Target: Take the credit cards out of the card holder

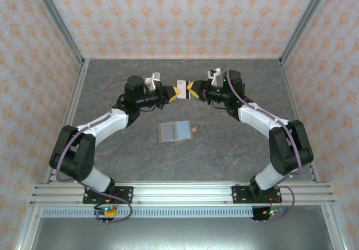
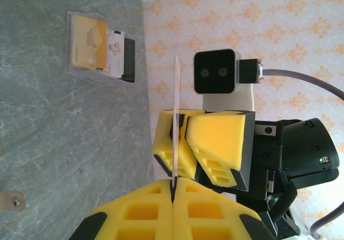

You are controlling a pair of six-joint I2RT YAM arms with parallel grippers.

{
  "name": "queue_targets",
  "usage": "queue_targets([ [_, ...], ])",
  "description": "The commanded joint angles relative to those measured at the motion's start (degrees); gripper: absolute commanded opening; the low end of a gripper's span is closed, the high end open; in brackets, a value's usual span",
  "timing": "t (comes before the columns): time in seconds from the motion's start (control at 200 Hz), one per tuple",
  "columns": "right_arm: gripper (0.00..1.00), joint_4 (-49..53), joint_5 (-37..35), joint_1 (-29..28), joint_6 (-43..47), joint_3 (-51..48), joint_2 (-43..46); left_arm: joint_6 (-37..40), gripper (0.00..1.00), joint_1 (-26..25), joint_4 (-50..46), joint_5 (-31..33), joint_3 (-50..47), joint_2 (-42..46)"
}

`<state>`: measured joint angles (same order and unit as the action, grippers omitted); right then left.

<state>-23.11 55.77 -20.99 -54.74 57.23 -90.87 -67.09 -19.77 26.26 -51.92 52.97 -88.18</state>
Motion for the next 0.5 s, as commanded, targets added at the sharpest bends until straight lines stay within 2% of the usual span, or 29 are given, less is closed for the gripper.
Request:
queue_targets([
  [0.0,0.25,-6.3,2.3,-0.6,-2.7,1.9,-0.3,-1.7,0.0,-0.6,3.9,-0.7,0.2,-0.1],
  [0.19,0.24,-9.0,2.7,-0.7,-4.6,2.2,-2.2,-2.2,0.0,-0.8,3.5,-0.8,0.7,-0.1],
  [0.31,0.1,-7.4,2.2,-0.6,-2.7,2.7,-2.2,-1.8,0.0,-0.8,2.4,-1.0,1.1,-0.3],
  [0.36,0.05,-4.6,1.4,-0.6,-0.7,3.3,-2.0,-1.2,0.08,-0.7,0.8,-0.9,1.6,-0.4],
  [0.41,0.02,-0.2,-0.2,-0.5,2.2,4.0,-1.6,-0.1,0.22,-0.5,-1.8,-0.3,1.9,-0.5],
  [0.495,0.0,12.2,-5.0,-0.3,10.7,6.7,-0.6,2.4,0.4,0.6,-6.9,0.9,2.6,-0.6],
])
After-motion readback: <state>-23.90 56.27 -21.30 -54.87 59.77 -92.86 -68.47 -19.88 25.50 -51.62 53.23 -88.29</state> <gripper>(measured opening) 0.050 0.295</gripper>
